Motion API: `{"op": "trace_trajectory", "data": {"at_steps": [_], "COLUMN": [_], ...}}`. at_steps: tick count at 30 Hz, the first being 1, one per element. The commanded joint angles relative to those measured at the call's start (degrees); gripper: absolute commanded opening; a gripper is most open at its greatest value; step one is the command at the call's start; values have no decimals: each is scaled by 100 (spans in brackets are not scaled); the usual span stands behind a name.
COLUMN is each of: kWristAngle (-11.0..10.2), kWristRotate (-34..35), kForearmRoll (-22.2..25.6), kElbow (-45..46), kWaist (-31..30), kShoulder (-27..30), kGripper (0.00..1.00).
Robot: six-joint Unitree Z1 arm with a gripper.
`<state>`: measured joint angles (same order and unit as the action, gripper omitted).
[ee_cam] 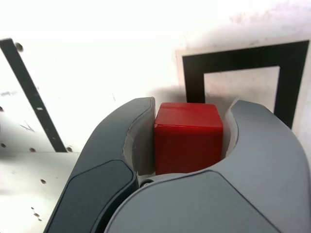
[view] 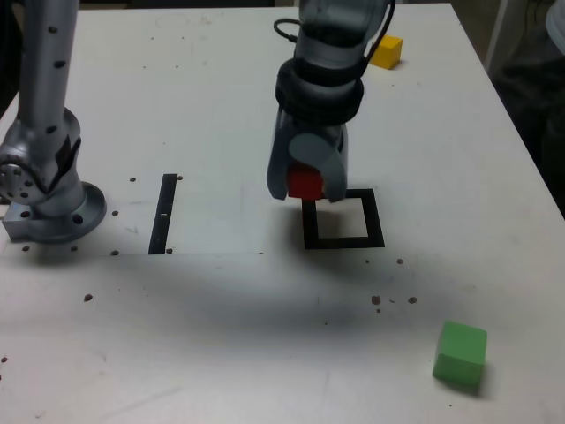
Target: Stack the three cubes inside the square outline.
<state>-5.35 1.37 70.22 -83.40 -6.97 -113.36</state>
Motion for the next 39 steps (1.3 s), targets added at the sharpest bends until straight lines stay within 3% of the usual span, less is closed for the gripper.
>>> {"op": "trace_trajectory", "data": {"at_steps": [1,6,13,26,35,39], "kWristAngle": [49,109,21,191,98,100], "kWristRotate": [61,132,87,-31,-53,-117], "kForearmRoll": [-33,-160,-220,-401,-533,-529], "kElbow": [-74,-194,-272,-363,-406,-419], "kWaist": [-61,-95,55,91,152,227], "kShoulder": [-128,-389,-437,-724,-844,-861], "kGripper": [13,14,14,20,37,51]}}
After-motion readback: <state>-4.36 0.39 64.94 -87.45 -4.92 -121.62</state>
